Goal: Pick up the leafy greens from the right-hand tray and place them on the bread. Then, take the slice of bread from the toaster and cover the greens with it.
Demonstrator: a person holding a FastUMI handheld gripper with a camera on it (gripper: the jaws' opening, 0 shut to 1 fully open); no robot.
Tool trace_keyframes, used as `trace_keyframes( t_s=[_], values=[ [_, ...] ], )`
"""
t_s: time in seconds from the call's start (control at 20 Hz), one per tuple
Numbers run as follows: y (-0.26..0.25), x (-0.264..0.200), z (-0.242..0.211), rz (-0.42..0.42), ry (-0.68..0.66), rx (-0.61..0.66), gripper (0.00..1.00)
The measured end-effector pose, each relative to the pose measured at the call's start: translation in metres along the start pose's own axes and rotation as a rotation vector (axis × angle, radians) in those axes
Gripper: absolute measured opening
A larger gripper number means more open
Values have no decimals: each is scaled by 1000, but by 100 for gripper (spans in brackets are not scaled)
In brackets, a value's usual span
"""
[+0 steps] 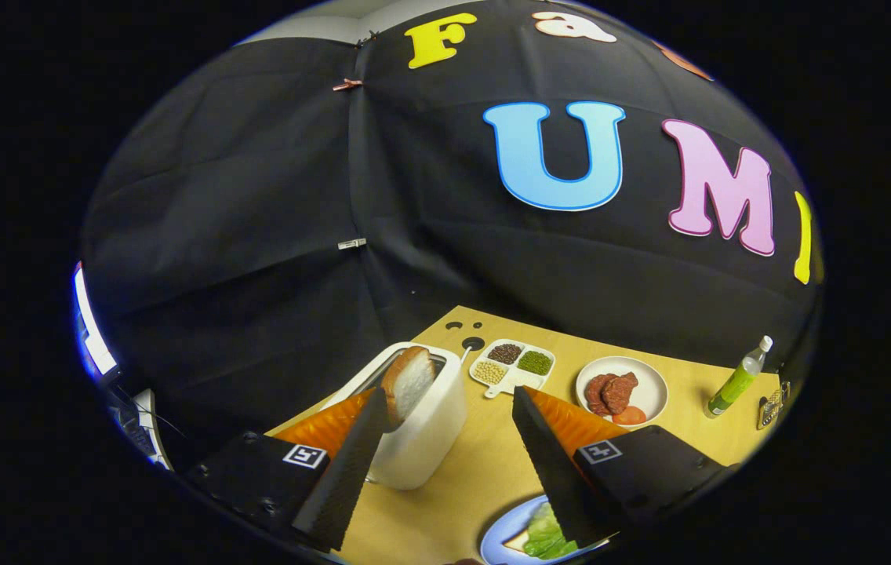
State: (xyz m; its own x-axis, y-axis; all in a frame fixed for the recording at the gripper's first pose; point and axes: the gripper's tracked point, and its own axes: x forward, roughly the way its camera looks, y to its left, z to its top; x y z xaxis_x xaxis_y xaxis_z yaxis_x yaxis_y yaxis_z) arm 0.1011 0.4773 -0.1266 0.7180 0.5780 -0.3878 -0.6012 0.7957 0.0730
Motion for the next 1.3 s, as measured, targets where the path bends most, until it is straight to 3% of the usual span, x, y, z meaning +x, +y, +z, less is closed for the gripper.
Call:
trace_keyframes(
  t_s=[0.25,0.6,0.95,1.15,1.3],
  values=[
    [36,51,-3,13,27,-53,100],
    [43,114,-31,-95,99,-88,99],
    [39,129,-46,-139,140,-64,99],
    [40,128,-50,-146,160,-45,73],
    [36,127,-52,-164,177,-24,32]
  ],
)
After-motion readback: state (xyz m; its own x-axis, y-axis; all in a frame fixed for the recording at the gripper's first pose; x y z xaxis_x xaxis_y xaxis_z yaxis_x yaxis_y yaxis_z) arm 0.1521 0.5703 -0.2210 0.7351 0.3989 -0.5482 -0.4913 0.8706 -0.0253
